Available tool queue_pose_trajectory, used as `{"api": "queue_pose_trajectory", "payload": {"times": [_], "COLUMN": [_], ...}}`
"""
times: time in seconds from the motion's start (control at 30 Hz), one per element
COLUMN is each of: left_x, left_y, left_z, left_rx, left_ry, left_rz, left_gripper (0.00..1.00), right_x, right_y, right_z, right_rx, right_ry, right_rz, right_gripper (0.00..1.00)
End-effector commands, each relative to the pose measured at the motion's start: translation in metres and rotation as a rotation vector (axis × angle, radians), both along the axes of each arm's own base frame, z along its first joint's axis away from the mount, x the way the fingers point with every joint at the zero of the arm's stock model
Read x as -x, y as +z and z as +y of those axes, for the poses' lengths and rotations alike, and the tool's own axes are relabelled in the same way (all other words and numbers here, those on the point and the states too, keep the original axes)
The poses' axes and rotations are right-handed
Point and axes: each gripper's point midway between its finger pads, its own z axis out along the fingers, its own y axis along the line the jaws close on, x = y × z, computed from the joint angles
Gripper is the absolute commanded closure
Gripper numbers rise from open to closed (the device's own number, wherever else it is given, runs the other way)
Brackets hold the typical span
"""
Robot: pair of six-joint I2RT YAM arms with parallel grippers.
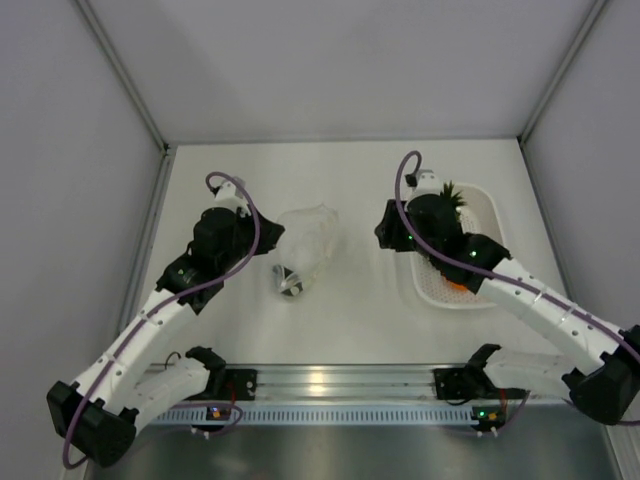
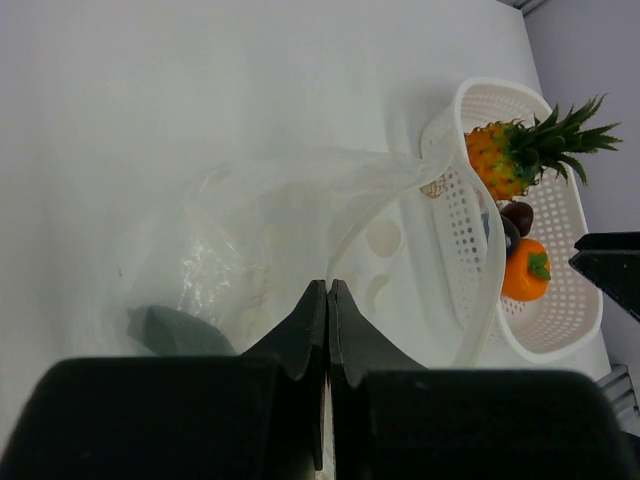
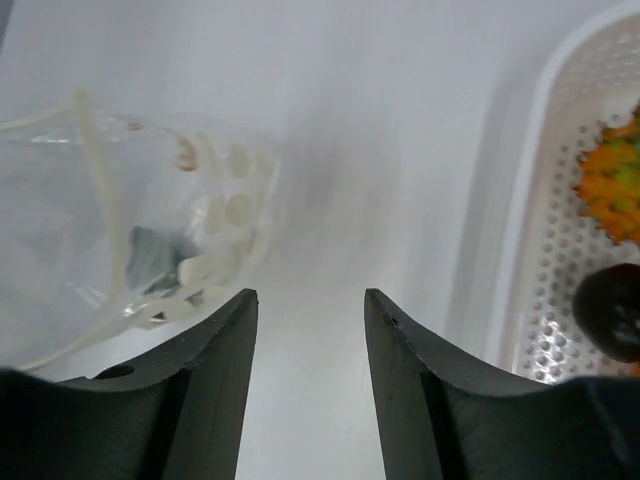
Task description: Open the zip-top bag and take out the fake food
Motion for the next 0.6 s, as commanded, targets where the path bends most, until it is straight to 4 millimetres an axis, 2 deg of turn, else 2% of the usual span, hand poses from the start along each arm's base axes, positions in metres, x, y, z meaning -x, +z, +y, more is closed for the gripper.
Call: {"api": "queue_pose_trajectory", "payload": {"times": [0.0, 0.07, 0.1, 0.13, 0.3, 0.4, 0.57], "left_x": [0.001, 0.004, 0.005, 0.005, 0.010, 0.012, 0.015], "left_y": [0.036, 0.035, 0.036, 0.035, 0.033, 0.035, 0.038], "left_z": [-0.005, -0.010, -0.011, -0.012, -0.024, -0.029, -0.029], "left_rx": [0.066, 0.076, 0.082, 0.084, 0.113, 0.137, 0.170], "left_ry": [-0.013, -0.045, -0.049, -0.056, -0.121, -0.143, -0.140], "left_rz": [-0.077, -0.068, -0.066, -0.063, -0.049, -0.043, -0.058], "left_gripper": [1.00, 1.00, 1.00, 1.00, 1.00, 1.00, 1.00], "right_x": [0.013, 0.020, 0.025, 0.029, 0.036, 0.034, 0.029], "right_y": [0.031, 0.037, 0.042, 0.044, 0.045, 0.044, 0.038], "right_z": [0.044, 0.065, 0.084, 0.094, 0.147, 0.166, 0.184], "right_rx": [-0.063, -0.087, -0.104, -0.116, -0.119, -0.112, -0.133], "right_ry": [0.063, 0.115, 0.158, 0.190, 0.293, 0.306, 0.246], "right_rz": [-0.050, -0.057, -0.069, -0.070, -0.068, -0.062, -0.035], "right_gripper": [0.53, 0.54, 0.54, 0.54, 0.55, 0.56, 0.59]}}
